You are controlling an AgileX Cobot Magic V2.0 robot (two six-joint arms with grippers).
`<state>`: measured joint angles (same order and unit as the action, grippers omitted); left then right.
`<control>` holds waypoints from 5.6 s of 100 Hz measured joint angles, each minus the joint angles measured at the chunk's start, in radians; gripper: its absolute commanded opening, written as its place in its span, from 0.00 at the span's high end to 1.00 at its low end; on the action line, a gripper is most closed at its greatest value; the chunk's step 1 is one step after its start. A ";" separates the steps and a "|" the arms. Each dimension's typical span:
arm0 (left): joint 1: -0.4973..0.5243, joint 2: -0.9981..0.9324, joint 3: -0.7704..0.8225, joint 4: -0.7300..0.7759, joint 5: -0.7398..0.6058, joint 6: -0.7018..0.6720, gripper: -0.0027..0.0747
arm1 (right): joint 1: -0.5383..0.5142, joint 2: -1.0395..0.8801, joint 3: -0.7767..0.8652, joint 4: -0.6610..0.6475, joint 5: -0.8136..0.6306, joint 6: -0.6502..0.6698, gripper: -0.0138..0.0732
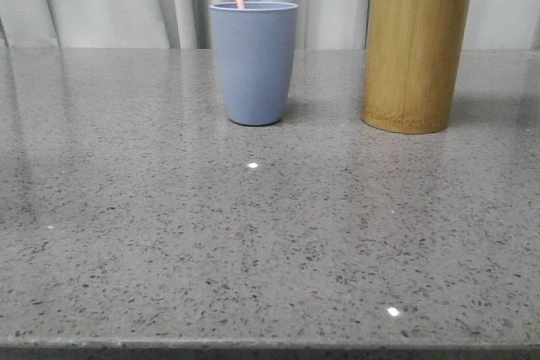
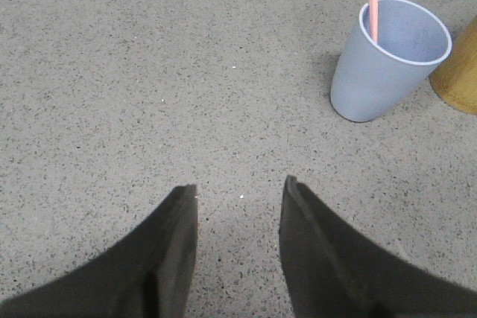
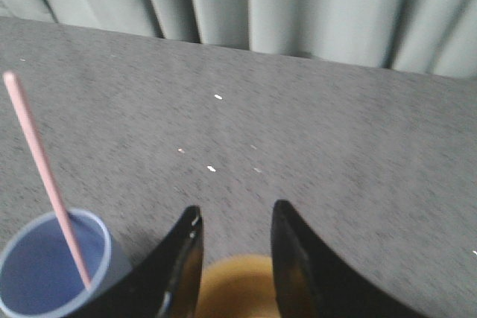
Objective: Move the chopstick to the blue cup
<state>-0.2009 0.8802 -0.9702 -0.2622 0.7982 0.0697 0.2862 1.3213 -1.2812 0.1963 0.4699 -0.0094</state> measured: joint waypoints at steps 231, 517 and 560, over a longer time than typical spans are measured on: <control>0.000 -0.410 0.401 0.039 -0.272 0.000 0.99 | -0.051 -1.003 0.841 -0.049 -0.094 0.001 0.91; 0.174 -0.884 0.973 0.155 -0.641 0.000 0.99 | -0.204 -1.100 1.037 -0.064 -0.374 0.009 0.91; 0.174 -0.884 0.973 0.155 -0.641 0.000 0.99 | -0.261 -1.308 1.300 -0.252 -0.458 0.235 0.91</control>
<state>-0.0269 -0.0041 0.0024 -0.1074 0.1569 0.0697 0.0255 0.0130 0.0188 -0.0553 0.0119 0.2258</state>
